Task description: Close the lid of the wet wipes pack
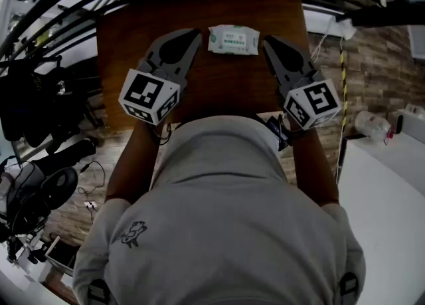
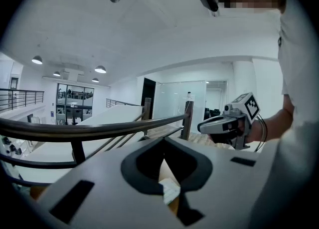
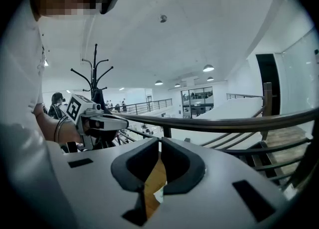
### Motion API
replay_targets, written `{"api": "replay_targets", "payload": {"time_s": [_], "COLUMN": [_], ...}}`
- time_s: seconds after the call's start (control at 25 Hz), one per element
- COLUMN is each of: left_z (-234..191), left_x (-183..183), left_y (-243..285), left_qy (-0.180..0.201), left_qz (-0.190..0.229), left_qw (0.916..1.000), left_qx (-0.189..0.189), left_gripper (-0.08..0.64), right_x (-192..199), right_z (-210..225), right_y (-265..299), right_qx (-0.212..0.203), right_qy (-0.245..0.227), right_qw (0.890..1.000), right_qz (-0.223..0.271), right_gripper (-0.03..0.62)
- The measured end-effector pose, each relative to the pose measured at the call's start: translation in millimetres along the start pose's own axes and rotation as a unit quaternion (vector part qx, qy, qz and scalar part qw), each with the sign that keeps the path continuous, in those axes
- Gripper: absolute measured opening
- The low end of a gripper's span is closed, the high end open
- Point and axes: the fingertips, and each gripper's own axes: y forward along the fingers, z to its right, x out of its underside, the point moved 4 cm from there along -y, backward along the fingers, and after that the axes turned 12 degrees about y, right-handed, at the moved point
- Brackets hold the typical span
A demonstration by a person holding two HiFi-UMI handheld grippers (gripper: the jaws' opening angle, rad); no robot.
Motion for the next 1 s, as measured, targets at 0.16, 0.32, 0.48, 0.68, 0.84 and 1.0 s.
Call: {"api": "replay_targets", "payload": {"time_s": [0.16,0.32,0.48,0.68,0.84,1.0], "left_z": [7.3,18.3,25.6,18.4,21.1,26.9], "left_x": [-16.0,-28.7,-31.1,-23.7,-26.8,-28.3], "left_y": [-21.3,-45.8,-62.6,-71.4,-78.9,-84.2], "left_qy": [0.001,0.01,0.014,0.009,0.017,0.024], "left_qz": [0.017,0.029,0.035,0.034,0.038,0.042], "left_qw": [0.9999,0.9995,0.9993,0.9994,0.9991,0.9987], "left_qx": [-0.001,0.001,0.001,-0.004,0.004,0.016], "left_gripper": [0.013,0.014,0.013,0.013,0.014,0.014], "right_x": [-10.6,-17.2,-22.2,-25.0,-23.6,-15.6], "right_z": [-13.7,-30.2,-41.2,-44.1,-53.3,-60.7], "right_y": [-14.3,-27.5,-39.0,-40.8,-45.5,-52.5], "right_qx": [-0.005,-0.011,-0.012,-0.005,0.0,0.006], "right_qy": [-0.007,-0.013,-0.017,-0.016,-0.015,-0.014], "right_qw": [1.0,1.0,0.999,0.999,0.999,0.999], "right_qz": [0.006,0.015,0.025,0.034,0.035,0.032], "right_gripper": [0.041,0.041,0.041,0.041,0.041,0.041]}}
